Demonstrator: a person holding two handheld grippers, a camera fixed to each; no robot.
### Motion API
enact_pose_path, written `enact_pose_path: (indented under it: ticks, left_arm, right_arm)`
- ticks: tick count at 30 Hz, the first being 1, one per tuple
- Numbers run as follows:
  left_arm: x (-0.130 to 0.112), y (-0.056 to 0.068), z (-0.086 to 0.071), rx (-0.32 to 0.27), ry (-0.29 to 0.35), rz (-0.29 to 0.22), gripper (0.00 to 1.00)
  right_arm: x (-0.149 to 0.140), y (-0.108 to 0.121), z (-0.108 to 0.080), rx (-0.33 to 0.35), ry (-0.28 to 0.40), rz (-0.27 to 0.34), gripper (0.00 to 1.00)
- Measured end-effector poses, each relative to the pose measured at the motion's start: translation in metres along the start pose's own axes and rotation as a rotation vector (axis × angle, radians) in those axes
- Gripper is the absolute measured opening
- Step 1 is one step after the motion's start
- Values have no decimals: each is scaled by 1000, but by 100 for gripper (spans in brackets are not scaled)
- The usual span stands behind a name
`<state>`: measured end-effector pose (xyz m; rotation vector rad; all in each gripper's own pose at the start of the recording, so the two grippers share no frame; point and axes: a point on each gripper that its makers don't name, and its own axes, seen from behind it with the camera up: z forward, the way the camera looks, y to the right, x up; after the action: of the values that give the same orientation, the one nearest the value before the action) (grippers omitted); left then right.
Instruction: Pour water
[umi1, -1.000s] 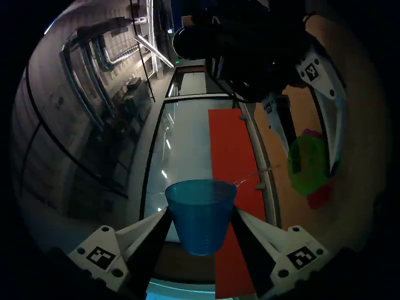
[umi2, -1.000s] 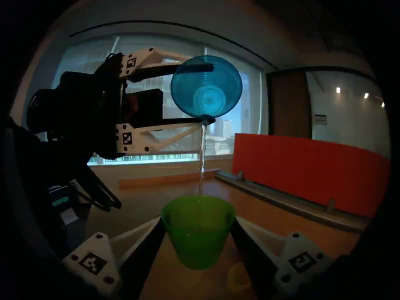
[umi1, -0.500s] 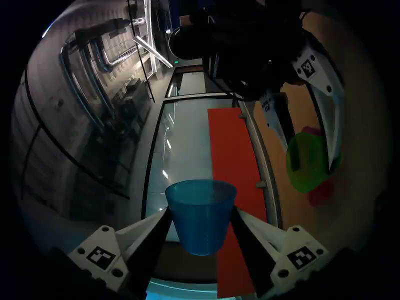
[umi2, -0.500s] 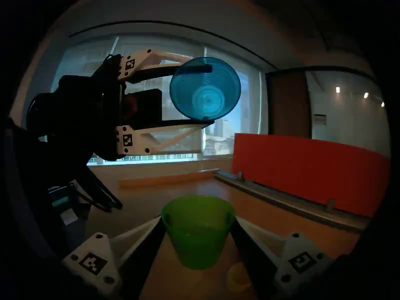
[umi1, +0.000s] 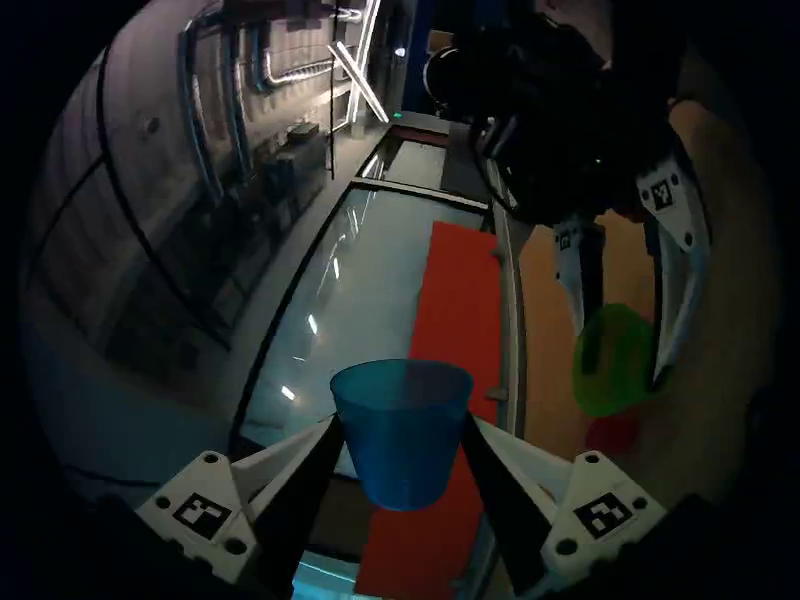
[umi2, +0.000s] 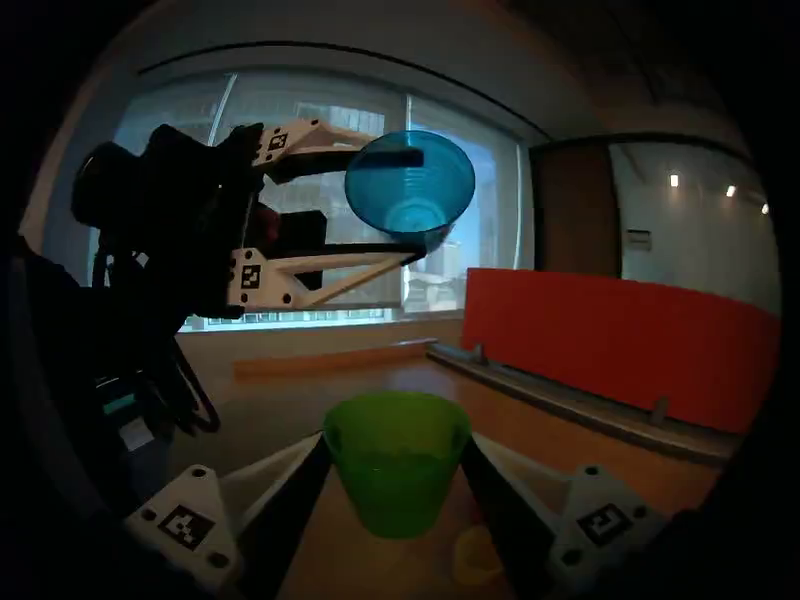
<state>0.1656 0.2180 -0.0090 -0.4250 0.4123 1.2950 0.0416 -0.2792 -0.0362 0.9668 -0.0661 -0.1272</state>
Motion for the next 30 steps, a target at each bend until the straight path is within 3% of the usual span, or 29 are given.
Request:
enact_pose_path:
  ticks: [14, 30]
  left_arm:
    - [-23, 1, 3, -7, -23, -465, 82]
    - [-47, 4, 9, -22, -33, -936, 82]
  right_arm:
    - [7, 1, -5, -12, 22, -5, 90]
    - [18, 7, -14, -33, 57, 3, 90]
